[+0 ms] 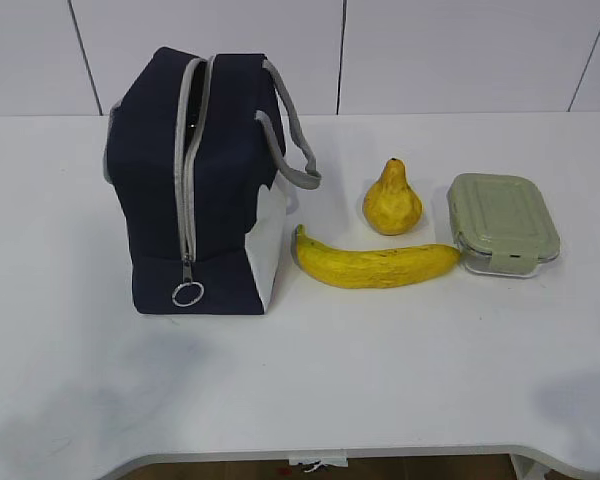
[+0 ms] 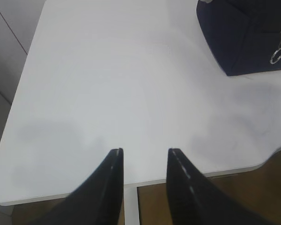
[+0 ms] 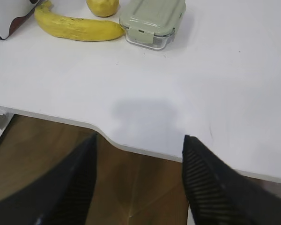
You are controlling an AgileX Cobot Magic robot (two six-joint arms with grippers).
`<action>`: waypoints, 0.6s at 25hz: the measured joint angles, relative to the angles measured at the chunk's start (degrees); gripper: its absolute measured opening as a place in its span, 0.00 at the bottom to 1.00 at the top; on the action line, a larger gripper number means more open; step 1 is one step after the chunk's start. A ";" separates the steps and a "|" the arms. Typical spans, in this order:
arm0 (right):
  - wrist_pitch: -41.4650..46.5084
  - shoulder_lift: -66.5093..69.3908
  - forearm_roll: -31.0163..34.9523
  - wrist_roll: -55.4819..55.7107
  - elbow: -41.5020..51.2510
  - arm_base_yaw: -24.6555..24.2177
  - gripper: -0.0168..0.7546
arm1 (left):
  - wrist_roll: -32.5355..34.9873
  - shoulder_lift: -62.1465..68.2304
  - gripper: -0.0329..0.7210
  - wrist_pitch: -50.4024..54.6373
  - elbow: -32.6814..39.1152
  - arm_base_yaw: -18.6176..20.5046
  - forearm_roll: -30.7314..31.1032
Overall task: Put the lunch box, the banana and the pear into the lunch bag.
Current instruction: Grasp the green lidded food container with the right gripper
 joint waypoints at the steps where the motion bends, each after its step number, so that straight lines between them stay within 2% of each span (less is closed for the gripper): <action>1: 0.09 0.00 0.24 0.00 0.00 0.00 0.59 | 0.00 0.00 0.37 0.00 0.00 0.00 0.00; 9: 0.32 0.00 7.97 0.42 -1.72 0.00 0.59 | 0.00 0.00 0.37 0.00 0.00 0.00 0.00; 15: -0.45 2.70 5.94 7.52 -5.37 0.00 0.59 | 0.00 0.00 0.37 0.00 0.00 0.00 0.00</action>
